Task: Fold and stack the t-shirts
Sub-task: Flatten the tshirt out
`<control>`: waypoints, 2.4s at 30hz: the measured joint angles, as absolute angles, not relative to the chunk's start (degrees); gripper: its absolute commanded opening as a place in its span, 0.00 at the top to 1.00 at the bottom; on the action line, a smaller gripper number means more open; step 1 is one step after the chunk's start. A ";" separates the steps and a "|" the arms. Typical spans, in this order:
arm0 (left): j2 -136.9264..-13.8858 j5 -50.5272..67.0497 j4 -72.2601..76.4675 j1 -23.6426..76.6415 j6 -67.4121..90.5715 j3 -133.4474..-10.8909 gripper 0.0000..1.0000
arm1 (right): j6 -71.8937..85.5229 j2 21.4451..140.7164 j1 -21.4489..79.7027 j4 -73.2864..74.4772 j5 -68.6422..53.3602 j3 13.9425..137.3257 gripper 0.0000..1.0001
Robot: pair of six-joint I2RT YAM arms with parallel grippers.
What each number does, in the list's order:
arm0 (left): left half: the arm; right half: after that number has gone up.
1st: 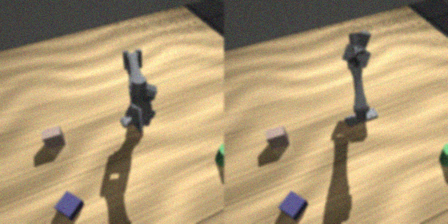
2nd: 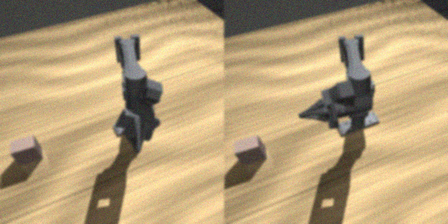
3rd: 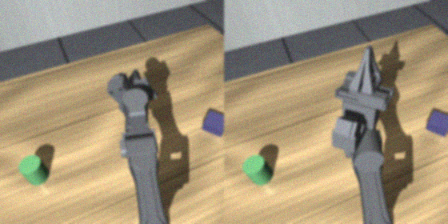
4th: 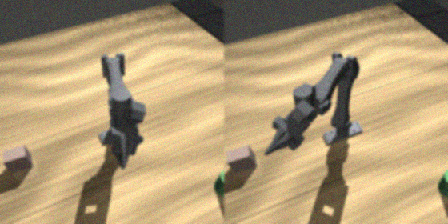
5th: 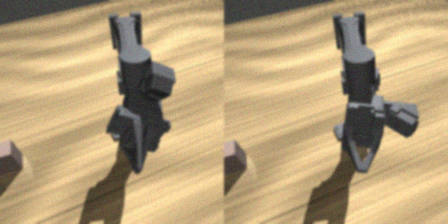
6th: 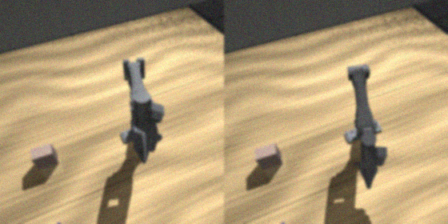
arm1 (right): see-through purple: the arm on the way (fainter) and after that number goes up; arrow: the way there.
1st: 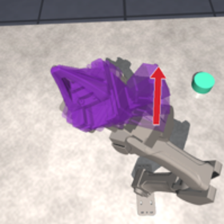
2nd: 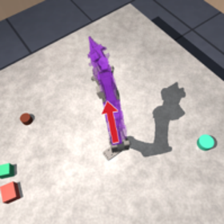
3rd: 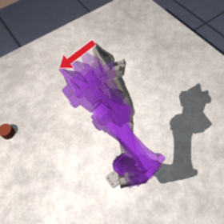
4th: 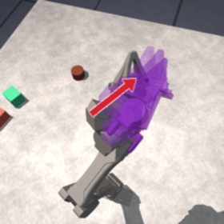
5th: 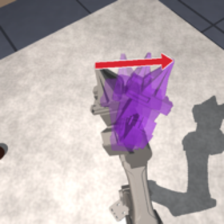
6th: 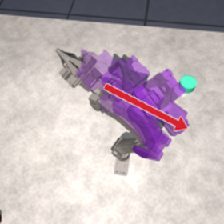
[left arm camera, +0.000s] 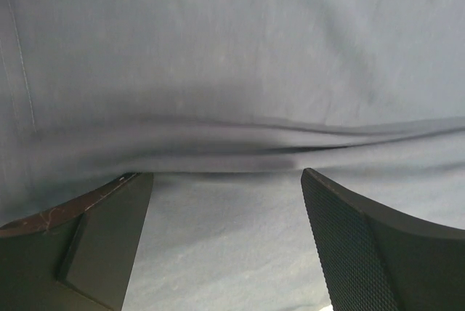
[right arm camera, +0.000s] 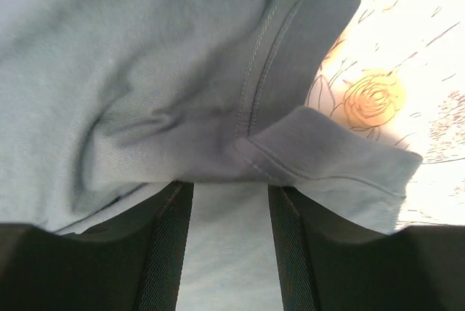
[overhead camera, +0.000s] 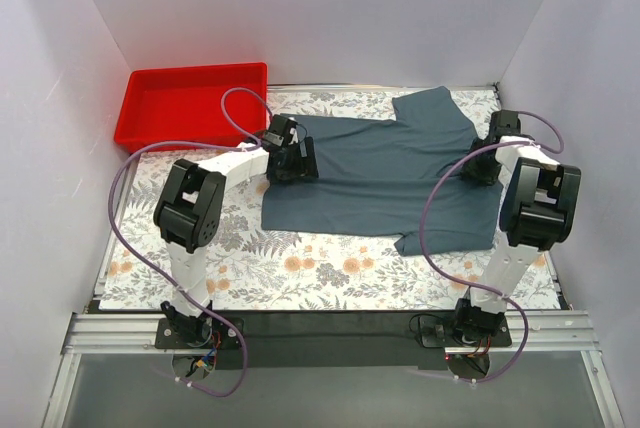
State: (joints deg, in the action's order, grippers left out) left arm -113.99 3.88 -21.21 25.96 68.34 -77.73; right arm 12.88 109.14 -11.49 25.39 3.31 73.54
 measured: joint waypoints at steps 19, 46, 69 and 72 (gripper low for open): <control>-84.42 3.64 -25.26 25.93 63.90 -61.12 0.22 | 15.90 71.66 8.29 36.95 2.76 46.85 0.55; -79.18 2.72 -21.15 25.93 63.46 -46.15 0.22 | 29.58 62.72 9.13 30.37 6.15 29.50 0.55; -79.42 2.35 -22.39 25.93 62.59 -46.28 0.22 | 16.97 82.83 9.15 38.70 13.56 59.61 0.85; -79.44 2.33 -23.09 25.93 62.28 -46.59 0.22 | 14.04 92.47 9.06 42.89 14.26 70.52 0.80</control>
